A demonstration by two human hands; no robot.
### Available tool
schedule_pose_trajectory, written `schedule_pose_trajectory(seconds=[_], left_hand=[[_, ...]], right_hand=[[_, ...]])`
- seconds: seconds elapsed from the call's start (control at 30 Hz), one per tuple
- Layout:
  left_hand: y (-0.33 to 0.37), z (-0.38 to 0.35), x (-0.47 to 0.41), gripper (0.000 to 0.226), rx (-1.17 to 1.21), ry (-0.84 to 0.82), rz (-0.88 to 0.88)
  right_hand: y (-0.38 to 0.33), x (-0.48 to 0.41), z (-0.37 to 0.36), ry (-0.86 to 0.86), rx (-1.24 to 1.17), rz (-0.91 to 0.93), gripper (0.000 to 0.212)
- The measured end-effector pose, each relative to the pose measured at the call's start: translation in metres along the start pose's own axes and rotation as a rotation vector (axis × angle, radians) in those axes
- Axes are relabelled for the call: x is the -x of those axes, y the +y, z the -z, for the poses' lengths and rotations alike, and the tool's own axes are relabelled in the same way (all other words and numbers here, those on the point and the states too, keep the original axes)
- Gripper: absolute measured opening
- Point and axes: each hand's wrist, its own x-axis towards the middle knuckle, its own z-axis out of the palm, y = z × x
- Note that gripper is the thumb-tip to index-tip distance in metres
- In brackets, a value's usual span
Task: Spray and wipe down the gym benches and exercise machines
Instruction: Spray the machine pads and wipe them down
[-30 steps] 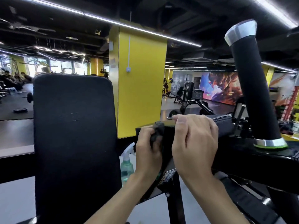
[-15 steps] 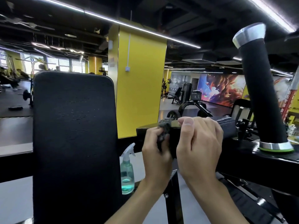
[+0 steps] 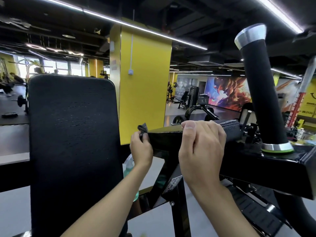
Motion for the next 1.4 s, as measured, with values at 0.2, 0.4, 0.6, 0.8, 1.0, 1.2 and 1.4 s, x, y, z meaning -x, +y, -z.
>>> schedule_pose_trajectory(seconds=[0.2, 0.4, 0.6, 0.8, 1.0, 1.2, 1.4], left_hand=[[0.008, -0.005, -0.021, 0.021, -0.025, 0.035, 0.301], [0.027, 0.008, 0.012, 0.010, 0.030, -0.049, 0.129], [0.031, 0.010, -0.009, 0.016, -0.083, -0.097, 0.229], [0.025, 0.036, -0.021, 0.014, -0.005, -0.265, 0.234], [0.009, 0.087, -0.032, 0.014, -0.237, -0.292, 0.010], [-0.030, 0.112, -0.041, 0.017, -0.518, -0.352, -0.164], [-0.051, 0.114, -0.043, 0.021, -0.584, -0.417, -0.248]], right_hand=[[0.001, 0.001, 0.002, -0.028, 0.013, 0.031, 0.044], [-0.001, 0.001, 0.001, -0.010, 0.022, 0.011, 0.044], [-0.007, 0.000, 0.004, -0.062, 0.128, 0.011, 0.040], [-0.046, 0.028, -0.021, -0.363, 0.203, 0.119, 0.013], [-0.059, 0.043, -0.073, -0.657, 0.087, -0.035, 0.027], [-0.029, 0.065, -0.135, -0.942, 0.024, -0.371, 0.036], [0.006, 0.092, -0.199, -1.084, -0.045, -0.625, 0.041]])
